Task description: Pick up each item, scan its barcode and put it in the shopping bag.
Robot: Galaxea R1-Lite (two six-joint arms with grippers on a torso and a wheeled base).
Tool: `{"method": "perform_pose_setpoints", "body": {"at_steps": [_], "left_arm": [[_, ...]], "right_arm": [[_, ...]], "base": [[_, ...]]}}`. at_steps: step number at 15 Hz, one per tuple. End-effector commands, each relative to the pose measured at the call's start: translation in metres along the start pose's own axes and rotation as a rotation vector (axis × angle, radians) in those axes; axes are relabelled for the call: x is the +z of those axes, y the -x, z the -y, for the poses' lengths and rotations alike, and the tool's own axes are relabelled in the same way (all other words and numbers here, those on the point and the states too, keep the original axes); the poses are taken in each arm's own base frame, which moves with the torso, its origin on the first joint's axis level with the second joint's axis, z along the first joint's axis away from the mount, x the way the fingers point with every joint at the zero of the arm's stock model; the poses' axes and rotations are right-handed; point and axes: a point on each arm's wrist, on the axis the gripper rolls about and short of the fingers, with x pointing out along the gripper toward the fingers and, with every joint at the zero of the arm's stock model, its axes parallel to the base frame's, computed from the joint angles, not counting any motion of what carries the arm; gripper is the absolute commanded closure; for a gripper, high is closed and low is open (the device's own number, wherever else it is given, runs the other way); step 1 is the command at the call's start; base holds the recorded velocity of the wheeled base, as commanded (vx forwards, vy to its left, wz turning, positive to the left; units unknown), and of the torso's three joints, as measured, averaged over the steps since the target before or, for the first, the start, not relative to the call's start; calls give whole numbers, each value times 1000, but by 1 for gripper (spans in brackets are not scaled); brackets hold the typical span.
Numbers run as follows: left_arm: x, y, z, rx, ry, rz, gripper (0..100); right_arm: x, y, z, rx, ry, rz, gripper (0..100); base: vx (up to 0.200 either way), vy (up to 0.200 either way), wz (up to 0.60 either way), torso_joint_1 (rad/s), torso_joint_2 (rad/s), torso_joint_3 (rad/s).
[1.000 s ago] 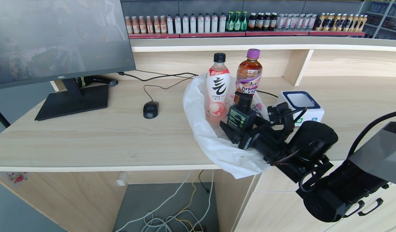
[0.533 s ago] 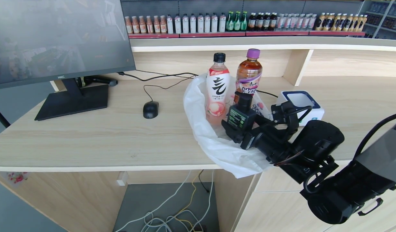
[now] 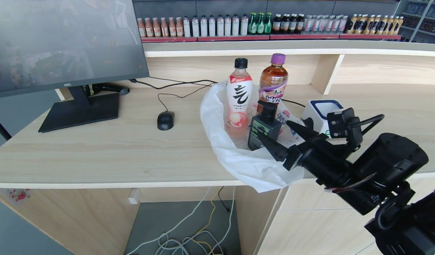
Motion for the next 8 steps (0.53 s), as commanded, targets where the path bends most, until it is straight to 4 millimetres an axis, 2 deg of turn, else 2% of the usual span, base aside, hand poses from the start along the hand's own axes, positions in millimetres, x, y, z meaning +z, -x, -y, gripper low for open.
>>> {"method": "perform_pose_setpoints", "body": {"at_steps": [1, 2, 5, 7, 8], "left_arm": [[0, 0, 0, 1, 0, 0, 0], [0, 0, 0, 1, 0, 0, 0], [0, 0, 0, -1, 0, 0, 0], [0, 0, 0, 1, 0, 0, 0], [0, 0, 0, 1, 0, 0, 0]], "right_arm": [[23, 36, -2, -7, 7, 28, 0], [27, 46, -1, -16, 9, 27, 0], [38, 109, 11, -112, 37, 14, 0], [36, 146, 5, -124, 44, -8, 0], [45, 153, 3, -126, 55, 39, 0]], "base": [[0, 0, 0, 0, 0, 0], [0, 0, 0, 0, 0, 0], [0, 0, 0, 0, 0, 0], [0, 0, 0, 0, 0, 0], [0, 0, 0, 0, 0, 0]]}}
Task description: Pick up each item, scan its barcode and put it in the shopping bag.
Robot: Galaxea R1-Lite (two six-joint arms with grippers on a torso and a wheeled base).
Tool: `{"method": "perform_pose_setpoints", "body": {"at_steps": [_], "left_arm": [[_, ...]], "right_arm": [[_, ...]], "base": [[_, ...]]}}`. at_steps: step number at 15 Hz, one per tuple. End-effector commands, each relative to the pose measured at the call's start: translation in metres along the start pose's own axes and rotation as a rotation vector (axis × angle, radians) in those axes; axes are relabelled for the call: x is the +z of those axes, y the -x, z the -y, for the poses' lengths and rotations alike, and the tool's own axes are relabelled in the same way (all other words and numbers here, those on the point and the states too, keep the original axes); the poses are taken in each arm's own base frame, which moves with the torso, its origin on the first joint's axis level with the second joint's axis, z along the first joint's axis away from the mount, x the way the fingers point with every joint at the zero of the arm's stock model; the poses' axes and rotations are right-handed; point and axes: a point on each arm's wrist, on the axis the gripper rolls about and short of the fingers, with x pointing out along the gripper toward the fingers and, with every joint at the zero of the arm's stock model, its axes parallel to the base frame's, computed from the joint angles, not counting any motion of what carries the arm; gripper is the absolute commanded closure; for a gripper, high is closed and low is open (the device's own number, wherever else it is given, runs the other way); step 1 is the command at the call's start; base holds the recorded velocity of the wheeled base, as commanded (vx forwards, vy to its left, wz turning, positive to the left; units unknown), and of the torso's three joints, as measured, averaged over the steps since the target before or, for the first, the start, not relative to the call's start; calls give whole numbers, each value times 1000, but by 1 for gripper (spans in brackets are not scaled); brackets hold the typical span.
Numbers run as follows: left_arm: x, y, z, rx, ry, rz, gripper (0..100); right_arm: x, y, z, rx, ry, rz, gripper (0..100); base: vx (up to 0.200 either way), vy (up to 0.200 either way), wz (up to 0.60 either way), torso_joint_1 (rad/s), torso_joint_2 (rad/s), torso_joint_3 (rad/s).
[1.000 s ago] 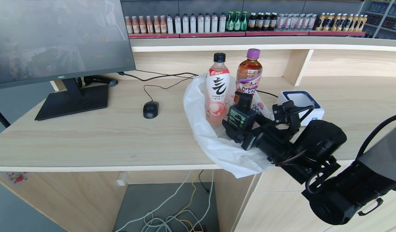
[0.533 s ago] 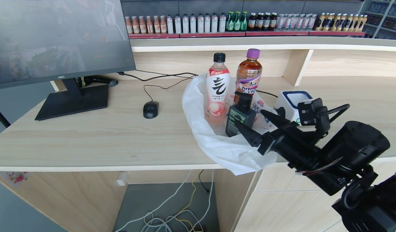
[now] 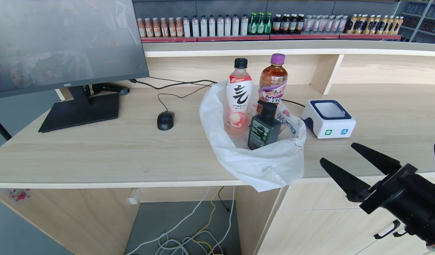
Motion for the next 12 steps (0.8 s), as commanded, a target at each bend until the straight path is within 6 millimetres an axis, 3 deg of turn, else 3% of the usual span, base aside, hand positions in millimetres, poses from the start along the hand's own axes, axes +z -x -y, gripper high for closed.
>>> {"method": "perform_pose_setpoints", "body": {"at_steps": [1, 3, 5, 8, 10, 12], "left_arm": [[0, 0, 0, 1, 0, 0, 0], [0, 0, 0, 1, 0, 0, 0], [0, 0, 0, 1, 0, 0, 0], [0, 0, 0, 1, 0, 0, 0], [0, 0, 0, 1, 0, 0, 0], [0, 0, 0, -1, 0, 0, 0]], "right_arm": [[21, 37, 3, -45, 26, 121, 0], [35, 53, 4, -75, 39, 201, 0], [35, 67, 2, -77, 21, 168, 0], [17, 116, -6, -48, -6, -51, 0], [11, 132, -9, -45, 0, -119, 0], [-8, 157, -12, -37, 37, -208, 0]], "base": [[0, 0, 0, 0, 0, 0], [0, 0, 0, 0, 0, 0], [0, 0, 0, 0, 0, 0], [0, 0, 0, 0, 0, 0], [0, 0, 0, 0, 0, 0], [0, 0, 0, 0, 0, 0]]}}
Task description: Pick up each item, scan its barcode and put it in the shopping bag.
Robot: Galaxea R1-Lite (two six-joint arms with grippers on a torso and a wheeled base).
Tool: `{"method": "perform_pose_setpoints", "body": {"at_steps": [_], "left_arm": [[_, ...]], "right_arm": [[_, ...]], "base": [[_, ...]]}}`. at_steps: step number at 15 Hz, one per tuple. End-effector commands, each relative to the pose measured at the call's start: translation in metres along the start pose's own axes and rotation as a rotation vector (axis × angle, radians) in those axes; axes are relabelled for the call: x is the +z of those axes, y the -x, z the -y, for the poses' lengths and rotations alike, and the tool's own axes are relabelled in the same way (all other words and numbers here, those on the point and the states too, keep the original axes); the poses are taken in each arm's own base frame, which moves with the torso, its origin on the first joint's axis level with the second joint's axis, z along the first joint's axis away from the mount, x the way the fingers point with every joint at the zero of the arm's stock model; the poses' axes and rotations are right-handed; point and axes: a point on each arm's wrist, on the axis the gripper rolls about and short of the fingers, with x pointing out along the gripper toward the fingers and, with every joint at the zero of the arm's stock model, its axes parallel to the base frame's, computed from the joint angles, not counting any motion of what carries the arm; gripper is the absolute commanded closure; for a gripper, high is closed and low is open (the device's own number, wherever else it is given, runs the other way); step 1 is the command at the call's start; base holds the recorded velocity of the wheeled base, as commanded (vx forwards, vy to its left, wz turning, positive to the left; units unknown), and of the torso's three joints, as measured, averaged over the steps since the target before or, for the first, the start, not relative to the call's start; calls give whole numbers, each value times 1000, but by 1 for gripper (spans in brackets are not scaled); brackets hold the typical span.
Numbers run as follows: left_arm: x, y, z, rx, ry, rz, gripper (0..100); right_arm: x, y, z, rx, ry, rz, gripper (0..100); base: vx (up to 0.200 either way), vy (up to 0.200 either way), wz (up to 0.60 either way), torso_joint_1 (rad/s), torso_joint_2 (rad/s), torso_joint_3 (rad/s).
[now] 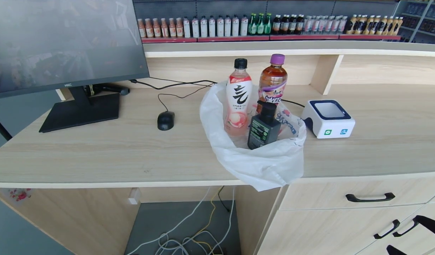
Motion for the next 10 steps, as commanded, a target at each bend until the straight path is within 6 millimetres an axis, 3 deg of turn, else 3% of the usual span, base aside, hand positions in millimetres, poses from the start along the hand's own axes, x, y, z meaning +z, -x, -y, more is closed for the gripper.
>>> {"method": "perform_pose_setpoints", "body": {"at_steps": [1, 6, 10], "left_arm": [[0, 0, 0, 1, 1, 0, 0], [0, 0, 0, 1, 1, 0, 0], [0, 0, 0, -1, 1, 0, 0]], "right_arm": [[-17, 35, -4, 9, 51, 76, 0], [-58, 61, -6, -17, 100, 56, 0], [-59, 61, -7, -70, 75, 61, 0]], "base": [[0, 0, 0, 0, 0, 0], [0, 0, 0, 0, 0, 0], [0, 0, 0, 0, 0, 0]]}}
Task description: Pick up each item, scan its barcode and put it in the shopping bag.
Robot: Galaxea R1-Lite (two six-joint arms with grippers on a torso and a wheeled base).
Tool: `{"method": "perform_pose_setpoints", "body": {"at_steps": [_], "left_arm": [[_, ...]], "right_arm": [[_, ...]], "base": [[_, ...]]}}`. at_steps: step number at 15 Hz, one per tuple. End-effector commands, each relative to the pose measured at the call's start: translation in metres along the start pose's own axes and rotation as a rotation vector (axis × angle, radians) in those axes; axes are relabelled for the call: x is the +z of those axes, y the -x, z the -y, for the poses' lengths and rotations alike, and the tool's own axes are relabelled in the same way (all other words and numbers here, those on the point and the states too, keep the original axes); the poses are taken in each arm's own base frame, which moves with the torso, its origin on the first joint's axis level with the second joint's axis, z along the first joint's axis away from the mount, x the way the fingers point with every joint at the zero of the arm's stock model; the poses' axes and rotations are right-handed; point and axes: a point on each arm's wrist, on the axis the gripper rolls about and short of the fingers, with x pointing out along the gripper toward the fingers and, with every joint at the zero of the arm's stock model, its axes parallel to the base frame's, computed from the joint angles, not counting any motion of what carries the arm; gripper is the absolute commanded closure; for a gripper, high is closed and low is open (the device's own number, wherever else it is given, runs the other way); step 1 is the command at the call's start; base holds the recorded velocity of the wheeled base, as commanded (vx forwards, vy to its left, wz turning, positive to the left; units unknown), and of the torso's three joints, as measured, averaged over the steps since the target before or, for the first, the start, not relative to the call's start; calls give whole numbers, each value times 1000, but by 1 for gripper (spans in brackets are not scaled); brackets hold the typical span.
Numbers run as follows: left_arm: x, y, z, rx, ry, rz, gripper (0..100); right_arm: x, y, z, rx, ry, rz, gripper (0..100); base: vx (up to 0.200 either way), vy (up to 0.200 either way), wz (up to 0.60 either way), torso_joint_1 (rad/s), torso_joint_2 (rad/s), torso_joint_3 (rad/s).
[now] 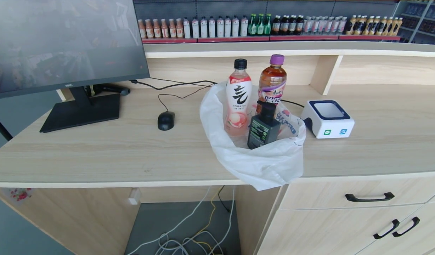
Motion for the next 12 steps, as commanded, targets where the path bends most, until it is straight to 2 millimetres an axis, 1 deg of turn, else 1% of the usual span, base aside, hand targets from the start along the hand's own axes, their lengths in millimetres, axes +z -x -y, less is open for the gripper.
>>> {"method": "perform_pose_setpoints", "body": {"at_steps": [1, 2, 4, 5, 6, 7, 8, 10, 12], "left_arm": [[0, 0, 0, 1, 0, 0, 0], [0, 0, 0, 1, 0, 0, 0], [0, 0, 0, 1, 0, 0, 0], [0, 0, 0, -1, 0, 0, 0], [0, 0, 0, -1, 0, 0, 0], [0, 0, 0, 1, 0, 0, 0], [0, 0, 0, 1, 0, 0, 0], [0, 0, 0, 1, 0, 0, 0], [0, 0, 0, -1, 0, 0, 0]], "right_arm": [[-1, 1, 1, -55, -25, 14, 0], [-1, 0, 1, -79, -28, -4, 0], [0, -3, 0, -187, -40, -41, 0], [1, -5, -1, -328, -61, -70, 0], [1, -5, -2, -378, -67, -74, 0], [1, -5, -2, -374, -67, -69, 0], [0, -2, -3, -350, -61, -26, 0], [-2, 3, -5, -357, -47, 46, 0], [-3, 5, -5, -372, -38, 64, 0]], "base": [[0, 0, 0, 0, 0, 0], [0, 0, 0, 0, 0, 0], [0, 0, 0, 0, 0, 0], [0, 0, 0, 0, 0, 0], [0, 0, 0, 0, 0, 0], [0, 0, 0, 0, 0, 0], [0, 0, 0, 0, 0, 0], [0, 0, 0, 0, 0, 0], [0, 0, 0, 0, 0, 0]]}}
